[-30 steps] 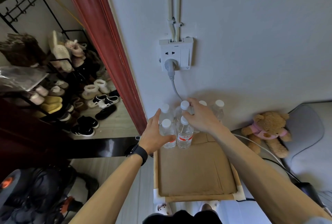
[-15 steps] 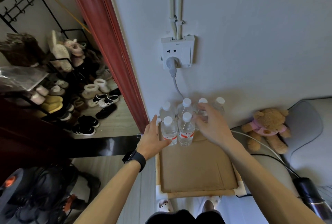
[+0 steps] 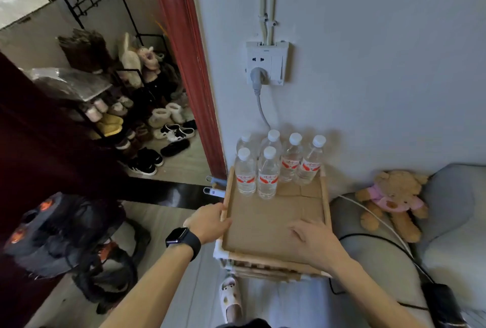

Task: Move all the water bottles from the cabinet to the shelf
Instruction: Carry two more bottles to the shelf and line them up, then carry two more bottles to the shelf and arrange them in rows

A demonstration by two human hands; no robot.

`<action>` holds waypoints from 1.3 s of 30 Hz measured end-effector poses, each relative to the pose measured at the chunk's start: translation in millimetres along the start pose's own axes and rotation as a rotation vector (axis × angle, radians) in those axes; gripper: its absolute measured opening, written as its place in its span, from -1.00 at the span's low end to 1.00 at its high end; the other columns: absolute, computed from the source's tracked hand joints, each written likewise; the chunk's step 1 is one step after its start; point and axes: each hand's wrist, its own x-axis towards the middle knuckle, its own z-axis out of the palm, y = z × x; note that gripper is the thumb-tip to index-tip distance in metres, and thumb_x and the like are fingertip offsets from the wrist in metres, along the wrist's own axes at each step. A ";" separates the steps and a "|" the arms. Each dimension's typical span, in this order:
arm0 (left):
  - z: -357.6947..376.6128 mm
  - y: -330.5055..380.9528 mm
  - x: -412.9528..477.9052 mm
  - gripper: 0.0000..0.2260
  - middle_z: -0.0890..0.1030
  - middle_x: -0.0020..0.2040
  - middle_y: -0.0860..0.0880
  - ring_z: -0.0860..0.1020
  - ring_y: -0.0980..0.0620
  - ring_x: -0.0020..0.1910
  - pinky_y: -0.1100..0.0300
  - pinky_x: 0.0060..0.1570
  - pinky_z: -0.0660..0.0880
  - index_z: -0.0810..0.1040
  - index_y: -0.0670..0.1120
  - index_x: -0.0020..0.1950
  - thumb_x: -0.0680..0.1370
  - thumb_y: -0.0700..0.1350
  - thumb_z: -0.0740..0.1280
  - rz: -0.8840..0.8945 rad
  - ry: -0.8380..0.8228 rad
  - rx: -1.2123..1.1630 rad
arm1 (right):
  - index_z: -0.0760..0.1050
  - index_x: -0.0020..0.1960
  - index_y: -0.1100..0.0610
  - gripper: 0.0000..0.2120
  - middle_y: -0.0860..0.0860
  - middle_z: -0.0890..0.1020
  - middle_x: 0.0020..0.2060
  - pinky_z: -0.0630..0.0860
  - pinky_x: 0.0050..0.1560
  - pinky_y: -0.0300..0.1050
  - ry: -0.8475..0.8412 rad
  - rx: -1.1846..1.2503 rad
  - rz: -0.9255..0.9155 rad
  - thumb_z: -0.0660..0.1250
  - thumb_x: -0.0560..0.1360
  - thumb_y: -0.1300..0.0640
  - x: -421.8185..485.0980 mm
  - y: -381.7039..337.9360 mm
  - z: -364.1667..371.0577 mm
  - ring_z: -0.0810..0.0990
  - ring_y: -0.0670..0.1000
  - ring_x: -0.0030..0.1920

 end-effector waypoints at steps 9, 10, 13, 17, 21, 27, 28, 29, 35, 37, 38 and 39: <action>63.8 27.6 -99.7 -0.64 0.55 0.25 0.15 0.53 0.08 0.16 0.16 0.00 0.50 0.48 0.19 0.31 0.55 0.20 0.17 -0.090 0.196 0.002 | 0.56 0.26 -0.03 -0.73 -0.10 0.62 0.15 0.40 0.14 -0.11 0.017 0.086 -0.170 0.19 0.63 0.01 -56.5 -14.0 -12.4 0.48 0.00 0.21; 66.4 28.2 -111.0 -0.64 0.55 0.26 0.16 0.53 0.08 0.17 0.15 0.02 0.51 0.48 0.21 0.31 0.55 0.20 0.16 -0.102 0.219 -0.008 | 0.55 0.26 -0.04 -0.72 -0.12 0.62 0.14 0.41 0.14 -0.11 0.013 0.079 -0.192 0.18 0.63 -0.02 -61.3 -17.8 -14.2 0.47 -0.01 0.22; 64.2 19.3 -147.7 -0.64 0.53 0.30 0.15 0.50 0.06 0.25 0.13 0.11 0.50 0.47 0.22 0.34 0.56 0.20 0.15 -0.142 0.300 -0.020 | 0.53 0.28 -0.06 -0.71 -0.16 0.62 0.12 0.45 0.14 -0.09 0.006 0.046 -0.288 0.14 0.64 -0.04 -68.0 -36.4 -20.7 0.49 -0.04 0.21; 52.1 -19.8 -216.8 -0.62 0.49 0.36 0.10 0.46 0.03 0.32 0.09 0.23 0.47 0.44 0.17 0.39 0.60 0.20 0.15 -0.267 0.422 -0.019 | 0.51 0.26 -0.13 -0.74 -0.24 0.63 0.05 0.50 0.04 -0.13 -0.023 0.038 -0.458 0.16 0.63 -0.06 -66.0 -90.6 -25.3 0.53 -0.08 0.11; 45.0 -72.5 -317.3 -0.64 0.55 0.30 0.08 0.51 -0.01 0.25 0.09 0.15 0.49 0.50 0.13 0.36 0.59 0.16 0.21 -0.462 0.588 -0.024 | 0.53 0.31 -0.07 -0.68 -0.17 0.59 0.22 0.42 0.26 -0.12 -0.042 -0.013 -0.698 0.17 0.62 -0.06 -67.3 -184.2 -10.3 0.47 -0.05 0.27; 85.0 -149.4 -527.7 -0.66 0.56 0.30 0.10 0.51 -0.01 0.27 0.09 0.22 0.44 0.54 0.12 0.32 0.58 0.15 0.23 -0.876 0.766 -0.012 | 0.56 0.30 0.00 -0.69 -0.09 0.61 0.23 0.42 0.32 0.01 -0.113 -0.063 -1.115 0.24 0.60 0.02 -138.2 -363.9 51.8 0.49 0.04 0.30; 96.1 -158.3 -566.8 -0.66 0.55 0.31 0.11 0.50 -0.01 0.27 0.08 0.23 0.44 0.53 0.13 0.31 0.58 0.15 0.22 -0.950 0.782 -0.010 | 0.56 0.29 0.01 -0.70 -0.08 0.61 0.23 0.40 0.32 0.02 -0.128 -0.062 -1.180 0.25 0.59 0.03 -159.8 -394.7 65.7 0.49 0.05 0.30; 108.4 -166.1 -607.2 -0.67 0.55 0.31 0.10 0.50 -0.02 0.27 0.07 0.23 0.44 0.54 0.14 0.31 0.58 0.15 0.21 -1.021 0.802 -0.014 | 0.56 0.30 0.00 -0.69 -0.08 0.61 0.23 0.40 0.32 0.04 -0.144 -0.060 -1.245 0.25 0.59 0.02 -185.6 -425.1 80.5 0.49 0.05 0.31; 193.3 -194.7 -832.1 -0.65 0.54 0.33 0.04 0.47 -0.06 0.30 0.04 0.29 0.39 0.53 0.09 0.34 0.58 0.13 0.25 -1.360 0.921 -0.053 | 0.51 0.35 -0.07 -0.65 -0.08 0.57 0.30 0.42 0.33 0.06 -0.275 0.004 -1.546 0.24 0.59 -0.05 -373.7 -574.9 172.0 0.45 0.04 0.34; 220.4 -202.2 -899.1 -0.64 0.52 0.35 0.04 0.45 -0.04 0.33 0.03 0.30 0.38 0.52 0.09 0.35 0.58 0.14 0.25 -1.452 0.947 -0.029 | 0.49 0.37 -0.08 -0.64 -0.08 0.54 0.32 0.39 0.35 0.02 -0.322 0.024 -1.635 0.24 0.59 -0.06 -439.7 -614.5 204.9 0.43 0.03 0.35; 234.5 -205.4 -930.8 -0.62 0.49 0.38 0.04 0.43 -0.02 0.36 0.03 0.32 0.36 0.50 0.09 0.37 0.58 0.15 0.24 -1.504 0.951 -0.018 | 0.48 0.38 -0.09 -0.64 -0.07 0.53 0.34 0.37 0.36 0.00 -0.340 0.031 -1.676 0.24 0.59 -0.07 -472.3 -632.8 221.5 0.42 0.03 0.35; 248.1 -207.2 -960.9 -0.61 0.47 0.41 0.04 0.40 -0.01 0.39 0.04 0.35 0.33 0.48 0.10 0.39 0.58 0.16 0.24 -1.556 0.948 -0.013 | 0.47 0.39 -0.10 -0.63 -0.06 0.50 0.36 0.36 0.37 -0.01 -0.361 0.039 -1.711 0.24 0.59 -0.08 -503.3 -649.1 236.8 0.41 0.03 0.37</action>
